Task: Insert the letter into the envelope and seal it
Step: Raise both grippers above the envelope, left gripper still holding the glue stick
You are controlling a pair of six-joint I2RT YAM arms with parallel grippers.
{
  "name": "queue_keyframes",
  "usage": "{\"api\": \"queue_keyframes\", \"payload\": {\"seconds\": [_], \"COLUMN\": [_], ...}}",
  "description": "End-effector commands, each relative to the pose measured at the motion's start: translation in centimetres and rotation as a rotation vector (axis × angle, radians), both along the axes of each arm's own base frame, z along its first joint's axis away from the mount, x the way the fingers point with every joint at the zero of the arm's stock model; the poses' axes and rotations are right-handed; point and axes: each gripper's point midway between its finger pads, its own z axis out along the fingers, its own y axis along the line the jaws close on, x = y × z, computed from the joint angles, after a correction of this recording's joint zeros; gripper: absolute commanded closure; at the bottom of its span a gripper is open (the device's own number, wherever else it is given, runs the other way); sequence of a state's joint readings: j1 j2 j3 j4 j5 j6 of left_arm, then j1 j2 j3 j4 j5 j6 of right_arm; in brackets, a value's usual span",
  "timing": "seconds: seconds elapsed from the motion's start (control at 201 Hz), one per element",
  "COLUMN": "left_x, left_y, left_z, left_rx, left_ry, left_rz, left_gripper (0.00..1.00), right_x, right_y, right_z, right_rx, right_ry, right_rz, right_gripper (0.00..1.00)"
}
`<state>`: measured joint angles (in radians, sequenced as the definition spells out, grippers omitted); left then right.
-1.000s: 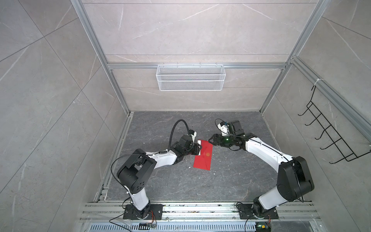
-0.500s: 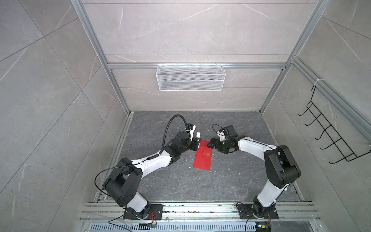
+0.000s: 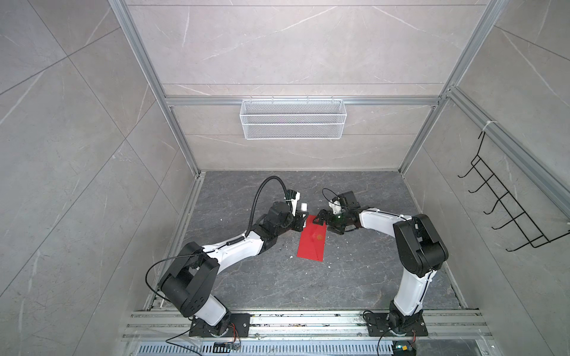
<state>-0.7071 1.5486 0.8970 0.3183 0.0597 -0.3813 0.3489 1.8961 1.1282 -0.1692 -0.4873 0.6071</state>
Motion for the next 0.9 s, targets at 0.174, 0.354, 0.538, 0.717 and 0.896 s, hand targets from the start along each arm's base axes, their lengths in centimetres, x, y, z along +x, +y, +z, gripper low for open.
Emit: {"api": "queue_keyframes", "payload": {"seconds": [0.174,0.354,0.538,0.717,0.896], "left_x": [0.2,0.2,0.5,1.1,1.7], "left_y": [0.2,0.1,0.1,0.3,0.5], "left_z": [2.1,2.3,3.7,6.7,10.3], "left_rx": [-0.021,-0.031,-0.072,-0.152,-0.212], "left_ry": [-0.06,-0.06,-0.063,-0.074,-0.133], "left_rz": [0.001,0.004,0.017,0.013,-0.013], "left_gripper": [1.0,1.0,1.0,1.0,1.0], "right_x": [0.7,1.2,1.9,1.8,0.9], "right_y": [1.3,1.8,1.2,-0.2,-1.8], "right_z": [-1.1,-0.3,3.1,8.9,15.6], "right_rx": [0.068,0.091,0.069,0.012,-0.046], "right_ry": [0.049,0.031,-0.105,-0.329,-0.542], "right_rz": [0.005,0.018,0.021,0.045,0.06], "right_gripper": [0.07,0.07,0.07,0.05,0.01]}}
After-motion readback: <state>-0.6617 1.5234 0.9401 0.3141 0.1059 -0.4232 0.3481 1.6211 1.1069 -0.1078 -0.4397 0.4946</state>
